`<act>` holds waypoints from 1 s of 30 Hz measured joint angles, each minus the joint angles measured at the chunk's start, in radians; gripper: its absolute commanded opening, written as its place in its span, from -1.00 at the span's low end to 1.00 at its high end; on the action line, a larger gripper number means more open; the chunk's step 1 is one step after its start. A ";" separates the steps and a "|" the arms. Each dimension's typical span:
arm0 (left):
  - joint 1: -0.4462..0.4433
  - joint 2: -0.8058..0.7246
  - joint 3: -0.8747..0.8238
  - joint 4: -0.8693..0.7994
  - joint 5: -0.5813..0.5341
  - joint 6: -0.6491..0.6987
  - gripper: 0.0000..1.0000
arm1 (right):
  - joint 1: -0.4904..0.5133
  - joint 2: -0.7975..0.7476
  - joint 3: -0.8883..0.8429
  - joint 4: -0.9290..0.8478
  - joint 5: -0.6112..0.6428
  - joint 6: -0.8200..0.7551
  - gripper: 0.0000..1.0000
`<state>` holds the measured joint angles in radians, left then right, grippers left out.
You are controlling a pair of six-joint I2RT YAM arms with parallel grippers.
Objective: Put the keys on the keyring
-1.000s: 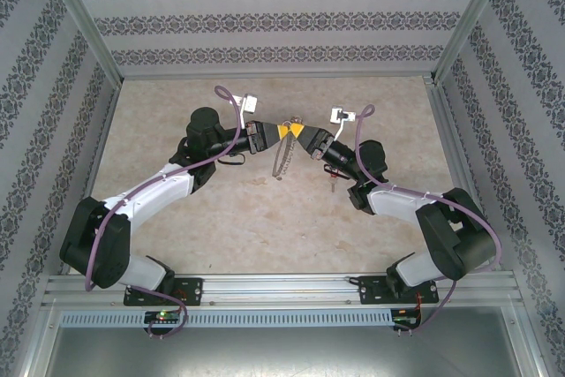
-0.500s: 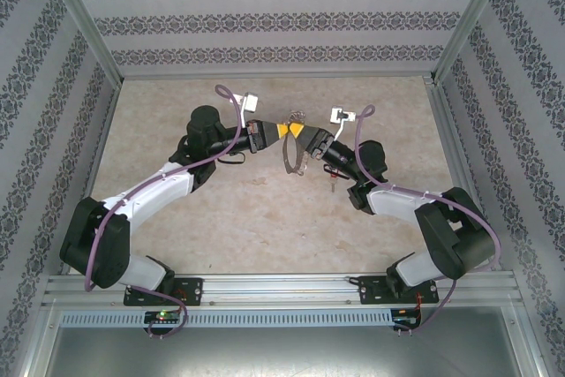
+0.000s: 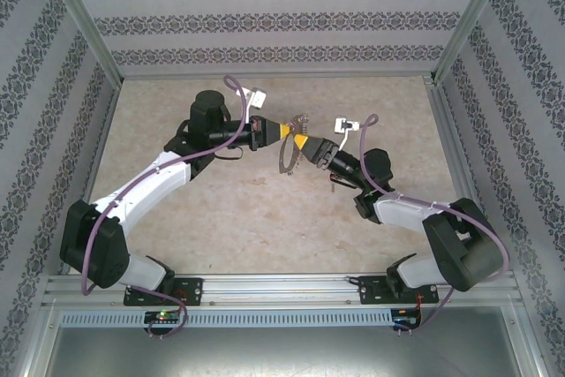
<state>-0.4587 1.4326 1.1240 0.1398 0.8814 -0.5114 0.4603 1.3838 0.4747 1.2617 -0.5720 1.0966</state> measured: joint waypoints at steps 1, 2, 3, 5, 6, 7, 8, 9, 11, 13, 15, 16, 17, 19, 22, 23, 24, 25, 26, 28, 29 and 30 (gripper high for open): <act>0.000 0.001 0.014 -0.027 0.006 0.018 -1.00 | -0.002 -0.011 -0.006 -0.006 -0.006 -0.004 -0.10; 0.000 0.003 0.022 -0.045 0.011 0.032 -1.00 | -0.006 -0.019 -0.009 -0.010 -0.015 -0.006 -0.15; 0.000 0.006 0.030 -0.063 0.016 0.043 -1.00 | -0.007 -0.026 -0.011 -0.014 -0.021 -0.009 -0.20; 0.000 0.014 0.044 -0.096 0.029 0.065 -1.00 | -0.009 -0.040 -0.011 -0.017 -0.032 -0.015 -0.25; 0.000 0.020 0.048 -0.111 0.034 0.074 -1.00 | -0.010 -0.047 -0.011 -0.018 -0.037 -0.016 -0.25; 0.000 0.025 0.051 -0.126 0.039 0.083 -1.00 | -0.011 -0.051 -0.011 -0.017 -0.043 -0.019 -0.24; 0.000 0.030 0.053 -0.134 0.042 0.087 -1.00 | -0.012 -0.055 -0.010 -0.017 -0.048 -0.019 -0.23; 0.000 0.035 0.055 -0.143 0.045 0.090 -1.00 | -0.012 -0.055 -0.010 -0.017 -0.049 -0.020 -0.22; 0.000 0.043 0.055 -0.158 0.052 0.095 -1.00 | -0.012 -0.055 -0.010 -0.020 -0.052 -0.022 -0.20; 0.000 0.046 0.055 -0.166 0.056 0.098 -1.00 | -0.012 -0.051 -0.008 -0.021 -0.056 -0.021 -0.17; 0.000 0.046 0.056 -0.171 0.061 0.101 -1.00 | -0.012 -0.043 0.002 -0.021 -0.058 -0.021 -0.15; 0.000 0.046 0.058 -0.174 0.061 0.103 -1.00 | -0.012 -0.037 0.008 -0.021 -0.059 -0.021 -0.15; 0.000 0.046 0.059 -0.178 0.063 0.105 -1.00 | -0.012 -0.031 0.013 -0.021 -0.058 -0.021 -0.15; 0.000 0.046 0.061 -0.179 0.065 0.108 -1.00 | -0.012 -0.021 0.020 -0.021 -0.058 -0.021 -0.15; 0.000 0.046 0.061 -0.180 0.066 0.109 -1.00 | -0.012 -0.011 0.026 -0.020 -0.058 -0.019 -0.15; 0.000 0.046 0.061 -0.180 0.066 0.109 -1.00 | -0.012 -0.008 0.029 -0.019 -0.058 -0.018 -0.16; 0.000 0.046 0.061 -0.180 0.066 0.109 -1.00 | -0.012 -0.005 0.031 -0.018 -0.058 -0.018 -0.18; 0.000 0.046 0.061 -0.180 0.066 0.109 -1.00 | -0.012 -0.002 0.034 -0.017 -0.058 -0.018 -0.21; 0.000 0.046 0.061 -0.180 0.066 0.109 -1.00 | -0.012 0.000 0.035 -0.016 -0.058 -0.018 -0.23; 0.000 0.046 0.061 -0.179 0.069 0.109 -1.00 | -0.012 0.001 0.037 -0.016 -0.058 -0.013 -0.32; 0.000 0.046 0.061 -0.179 0.069 0.109 -1.00 | -0.012 0.001 0.037 -0.016 -0.059 -0.010 -0.36; 0.000 0.046 0.061 -0.179 0.069 0.109 -1.00 | -0.012 0.001 0.039 -0.016 -0.061 -0.008 -0.40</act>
<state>-0.4583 1.4784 1.1847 -0.0395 0.9508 -0.4023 0.4484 1.3849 0.5133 1.2457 -0.6334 1.0885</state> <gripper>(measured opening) 0.053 0.339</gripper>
